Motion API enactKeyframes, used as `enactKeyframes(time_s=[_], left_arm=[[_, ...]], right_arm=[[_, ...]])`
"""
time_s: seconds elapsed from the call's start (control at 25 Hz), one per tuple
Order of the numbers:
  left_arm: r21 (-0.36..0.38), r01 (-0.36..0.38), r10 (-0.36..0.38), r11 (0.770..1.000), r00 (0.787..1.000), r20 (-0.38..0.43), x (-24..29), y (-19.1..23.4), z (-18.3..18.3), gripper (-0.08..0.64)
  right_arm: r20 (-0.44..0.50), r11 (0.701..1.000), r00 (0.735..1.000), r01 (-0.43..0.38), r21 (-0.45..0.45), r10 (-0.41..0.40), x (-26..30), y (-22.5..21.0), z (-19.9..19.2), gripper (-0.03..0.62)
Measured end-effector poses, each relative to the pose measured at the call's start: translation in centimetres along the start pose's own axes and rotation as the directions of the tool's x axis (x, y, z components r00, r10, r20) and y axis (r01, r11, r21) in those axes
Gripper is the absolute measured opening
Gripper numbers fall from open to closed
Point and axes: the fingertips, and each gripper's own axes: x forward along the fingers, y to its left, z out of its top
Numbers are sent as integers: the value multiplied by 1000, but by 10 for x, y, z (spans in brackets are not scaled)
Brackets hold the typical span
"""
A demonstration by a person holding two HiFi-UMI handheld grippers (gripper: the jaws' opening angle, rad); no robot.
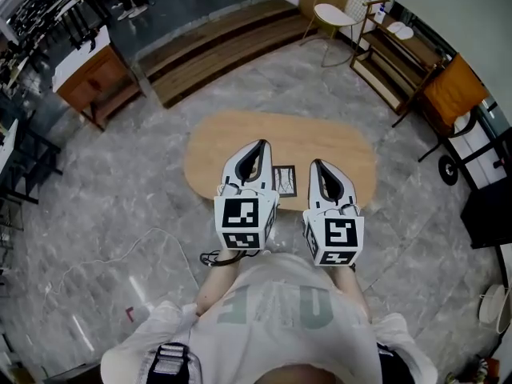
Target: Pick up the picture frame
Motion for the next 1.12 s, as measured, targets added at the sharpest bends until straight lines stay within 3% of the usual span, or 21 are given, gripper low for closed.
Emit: enactKeyframes(time_s=[0.28,0.68,1.0,1.12], left_arm=[[-15,25,-25,1000,1000,-9,4,3,-2,9],[-10,-25,24,1000,999,-25,4,27,-8,9],[-8,-5,4,1000,997,-79,26,27,-27,9],[5,1,0,1000,996,-94,44,26,-49,9]], right_arm=[[30,1000,1000,3,7,-4,2,3,5,5],[36,1000,999,-5,-3,5,13,1,7,5],[37,999,999,-8,33,7,35,-11,-1,5],[24,999,1000,-9,51,8,55,-20,-21,5]])
